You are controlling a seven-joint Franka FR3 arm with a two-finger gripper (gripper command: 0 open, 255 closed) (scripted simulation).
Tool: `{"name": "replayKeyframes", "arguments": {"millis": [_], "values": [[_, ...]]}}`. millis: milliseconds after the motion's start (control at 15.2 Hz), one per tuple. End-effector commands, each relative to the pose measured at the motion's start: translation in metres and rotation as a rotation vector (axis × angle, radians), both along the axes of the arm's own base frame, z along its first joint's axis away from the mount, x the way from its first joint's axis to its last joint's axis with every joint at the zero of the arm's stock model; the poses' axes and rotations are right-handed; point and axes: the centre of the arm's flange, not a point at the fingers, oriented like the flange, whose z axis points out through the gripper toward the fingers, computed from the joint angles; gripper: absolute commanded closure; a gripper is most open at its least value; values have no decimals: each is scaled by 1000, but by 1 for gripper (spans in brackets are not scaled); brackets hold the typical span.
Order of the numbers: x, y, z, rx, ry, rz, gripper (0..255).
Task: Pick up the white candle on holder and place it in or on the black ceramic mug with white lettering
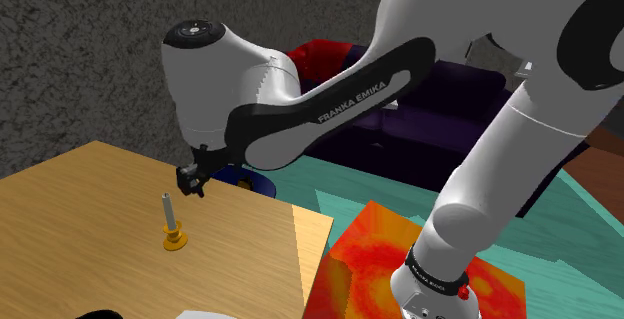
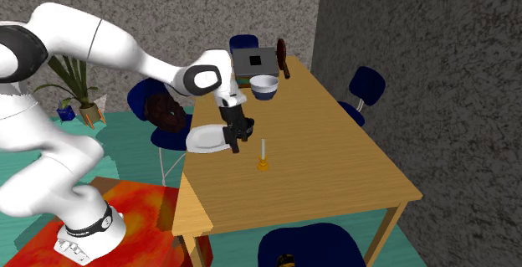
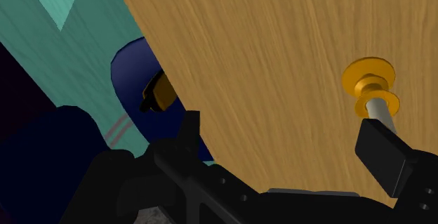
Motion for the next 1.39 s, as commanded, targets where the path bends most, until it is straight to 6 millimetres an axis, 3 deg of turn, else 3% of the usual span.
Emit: {"name": "replayKeyframes", "arguments": {"millis": [0,528,1056,1320], "values": [[8,19,-17,-6,-7,-6,0],[42,99,-84,-38,-27,-22,0],[55,92,-124,-39,-27,-23,0],[55,92,-124,-39,-27,-23,0]]}}
